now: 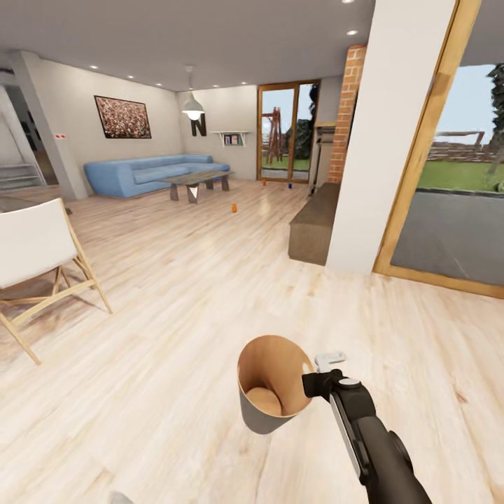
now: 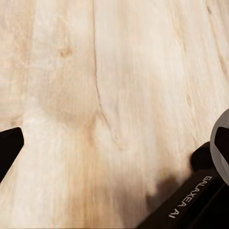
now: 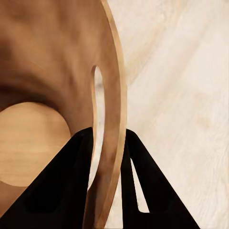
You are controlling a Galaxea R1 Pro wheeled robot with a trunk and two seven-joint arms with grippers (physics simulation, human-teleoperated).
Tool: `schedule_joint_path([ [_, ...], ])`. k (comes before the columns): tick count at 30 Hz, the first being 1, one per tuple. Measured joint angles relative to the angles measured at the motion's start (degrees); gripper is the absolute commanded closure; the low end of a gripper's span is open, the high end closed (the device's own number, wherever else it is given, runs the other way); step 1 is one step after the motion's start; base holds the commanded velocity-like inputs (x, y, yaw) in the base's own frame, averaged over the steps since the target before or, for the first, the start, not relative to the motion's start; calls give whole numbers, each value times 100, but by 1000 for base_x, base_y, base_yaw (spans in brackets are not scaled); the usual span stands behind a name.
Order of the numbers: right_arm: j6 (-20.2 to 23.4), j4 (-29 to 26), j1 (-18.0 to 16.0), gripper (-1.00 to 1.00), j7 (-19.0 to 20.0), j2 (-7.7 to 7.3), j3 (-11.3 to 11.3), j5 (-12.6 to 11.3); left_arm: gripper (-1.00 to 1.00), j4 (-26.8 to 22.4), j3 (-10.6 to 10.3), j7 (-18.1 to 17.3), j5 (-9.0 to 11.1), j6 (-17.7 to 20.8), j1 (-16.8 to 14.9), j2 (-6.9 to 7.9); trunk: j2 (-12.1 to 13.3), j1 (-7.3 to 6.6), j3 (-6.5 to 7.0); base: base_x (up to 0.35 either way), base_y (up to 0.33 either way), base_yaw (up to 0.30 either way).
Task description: Put the three can of soda from the living room inside the tash can in the kitchen.
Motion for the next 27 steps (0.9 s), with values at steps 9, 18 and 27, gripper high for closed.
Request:
schedule_joint_path([
  [9, 1, 1, 0, 100, 3, 1, 1, -23, -100, 0, -4, 0, 0, 0, 0, 0, 0, 0, 0, 337, 97, 137],
  [18, 0, 1, 0, 100, 1, -2, -1, 10, -100, 0, -4, 0, 0, 0, 0, 0, 0, 0, 0, 337, 97, 4],
  [27, -1, 6, 0, 100, 1, 0, 0, 15, -100, 0, -4, 2, 0, 3, 0, 0, 0, 0, 0, 337, 97, 0],
])
